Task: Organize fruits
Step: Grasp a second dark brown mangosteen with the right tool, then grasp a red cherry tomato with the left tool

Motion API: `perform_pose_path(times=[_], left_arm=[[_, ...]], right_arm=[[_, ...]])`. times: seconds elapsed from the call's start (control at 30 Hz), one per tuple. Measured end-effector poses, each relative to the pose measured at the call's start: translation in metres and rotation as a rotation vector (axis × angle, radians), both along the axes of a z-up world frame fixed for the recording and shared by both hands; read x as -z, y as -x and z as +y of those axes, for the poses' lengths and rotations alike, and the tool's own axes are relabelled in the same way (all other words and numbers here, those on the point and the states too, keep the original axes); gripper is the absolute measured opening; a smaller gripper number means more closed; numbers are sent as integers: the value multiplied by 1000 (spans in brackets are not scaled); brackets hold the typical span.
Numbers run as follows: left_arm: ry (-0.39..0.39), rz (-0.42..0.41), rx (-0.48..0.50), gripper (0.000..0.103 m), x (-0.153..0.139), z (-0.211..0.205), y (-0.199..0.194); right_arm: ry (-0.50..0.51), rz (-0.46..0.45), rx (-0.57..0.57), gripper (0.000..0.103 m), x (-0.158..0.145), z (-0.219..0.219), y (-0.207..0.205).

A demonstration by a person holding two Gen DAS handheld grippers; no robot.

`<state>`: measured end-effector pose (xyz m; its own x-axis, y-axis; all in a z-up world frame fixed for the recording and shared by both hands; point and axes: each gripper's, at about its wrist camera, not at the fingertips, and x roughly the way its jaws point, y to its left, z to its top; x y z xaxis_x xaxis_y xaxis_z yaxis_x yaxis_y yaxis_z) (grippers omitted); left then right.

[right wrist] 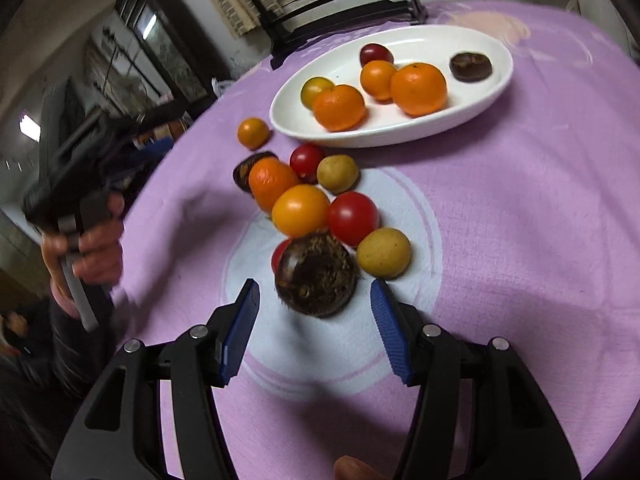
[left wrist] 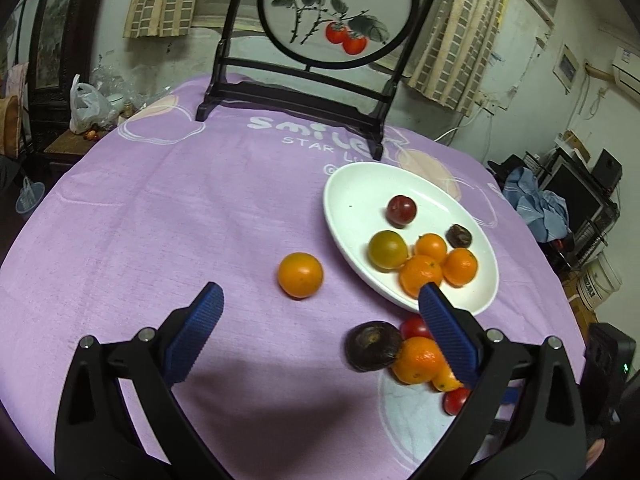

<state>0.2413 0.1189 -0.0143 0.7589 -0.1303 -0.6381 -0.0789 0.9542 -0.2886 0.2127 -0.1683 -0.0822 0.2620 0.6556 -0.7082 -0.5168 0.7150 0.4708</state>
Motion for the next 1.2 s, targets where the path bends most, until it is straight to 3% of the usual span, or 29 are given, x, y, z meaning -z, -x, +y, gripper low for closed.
perform_pose_path(times=[0.17,0.33,0.53,0.67,0.8,0.87,1.0,1.2], left_arm=[[4,-8,26,100,-2,-5,4],[-11,-21,39,100,-4,-8,7],[-13,5,62,100,0,-9,6],[-24,26,168,100,2,-24,9],[-109,33,330,99,8,-65,20],[-148,44,407,94,15,-86,28],[-198,98,541,75,33,-123,37],[-160,201,558,49,53,-142,30]], right_arm=[[-22,1,4,57,1,7,-6],[9,-34,-4,41,-1,10,-4],[-26,-43,17,40,-7,-3,-3],[-95,-61,97,40,-16,-23,-9],[-81,-87,158,40,-18,-31,-10],[-51,-110,179,40,-19,-31,-10],[-12,-132,203,40,-20,-30,-10],[3,-151,195,40,-23,-31,-4]])
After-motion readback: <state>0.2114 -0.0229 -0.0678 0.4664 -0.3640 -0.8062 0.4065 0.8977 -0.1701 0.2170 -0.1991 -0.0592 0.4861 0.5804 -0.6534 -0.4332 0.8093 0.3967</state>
